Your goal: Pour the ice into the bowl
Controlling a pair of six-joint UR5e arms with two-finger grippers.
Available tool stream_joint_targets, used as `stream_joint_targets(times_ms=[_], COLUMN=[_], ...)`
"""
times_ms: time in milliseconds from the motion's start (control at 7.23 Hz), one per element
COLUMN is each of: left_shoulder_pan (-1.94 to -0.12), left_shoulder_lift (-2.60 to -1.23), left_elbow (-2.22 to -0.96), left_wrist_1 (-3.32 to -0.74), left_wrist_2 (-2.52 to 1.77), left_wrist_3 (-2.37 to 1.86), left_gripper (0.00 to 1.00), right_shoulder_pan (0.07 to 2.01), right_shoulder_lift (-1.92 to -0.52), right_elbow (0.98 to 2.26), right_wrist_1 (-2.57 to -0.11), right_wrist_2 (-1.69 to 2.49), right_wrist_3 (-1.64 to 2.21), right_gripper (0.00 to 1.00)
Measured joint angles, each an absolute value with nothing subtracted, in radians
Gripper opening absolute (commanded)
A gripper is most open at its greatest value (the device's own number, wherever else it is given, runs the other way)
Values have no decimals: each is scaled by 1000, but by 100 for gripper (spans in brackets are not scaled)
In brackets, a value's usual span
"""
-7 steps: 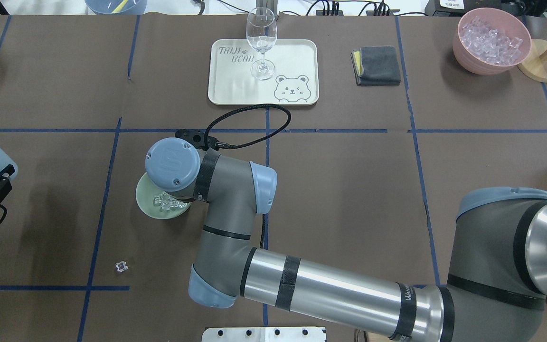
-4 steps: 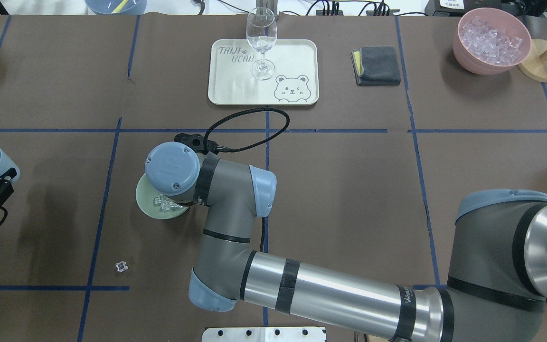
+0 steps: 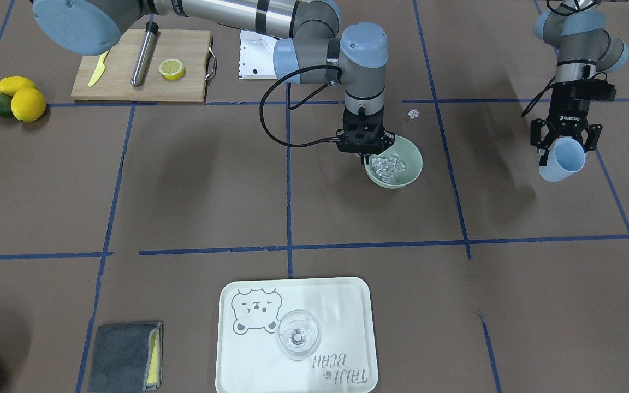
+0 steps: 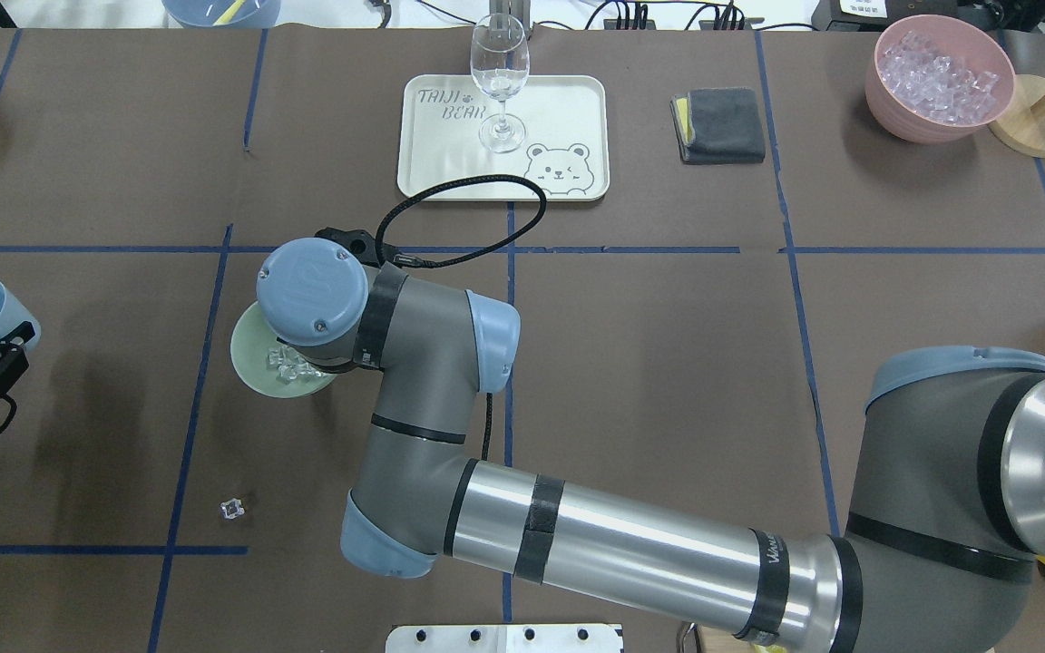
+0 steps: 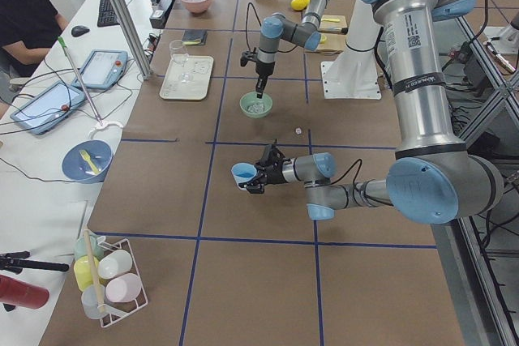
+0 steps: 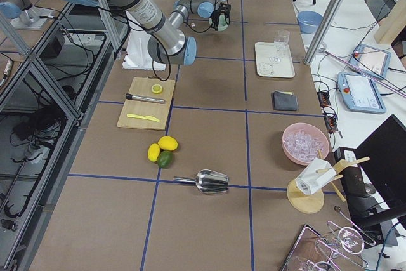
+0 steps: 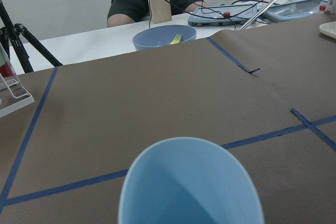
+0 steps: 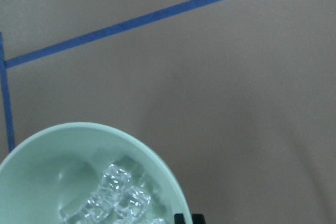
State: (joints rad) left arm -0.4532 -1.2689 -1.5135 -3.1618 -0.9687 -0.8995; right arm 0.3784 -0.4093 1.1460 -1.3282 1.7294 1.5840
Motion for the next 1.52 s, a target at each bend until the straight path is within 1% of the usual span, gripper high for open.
stream_joint_targets(times_ms=[415, 692, 830, 969, 1107, 1384, 1522], left_shoulder_pan=[-444, -440, -439, -439, -439, -439, -439], left_shoulder_lift=[-1282, -1303, -1318, -1325, -1327, -1327, -1327], left_elbow=[-1497, -1467, -1446, -1436, -1433, -1435, -1435], left_wrist_1=[-3159, -3157, -3156, -3155, -3154, -3152, -3151], left_wrist_2=[-965, -960, -957, -955, -956, -957, -957], left_wrist_3=[-1012, -1042, -1045, -1043, -1038, -1020, -1013], left_gripper=[0, 0, 0, 54, 100, 100, 100], right_shoulder_pan=[462, 518, 542, 567, 592, 640, 663], right_shoulder_lift=[-406, -444, -504, -575, -637, -784, -848], right_elbow=[1231, 1346, 1431, 1521, 1599, 1748, 1798], right_wrist_1=[-1379, -1487, -1522, -1552, -1589, -1635, -1640], right_wrist_2=[1854, 1918, 1937, 1954, 1972, 1992, 2001], right_wrist_3=[1583, 1569, 1553, 1526, 1492, 1416, 1379], right_gripper=[0, 0, 0, 0, 0, 0, 0])
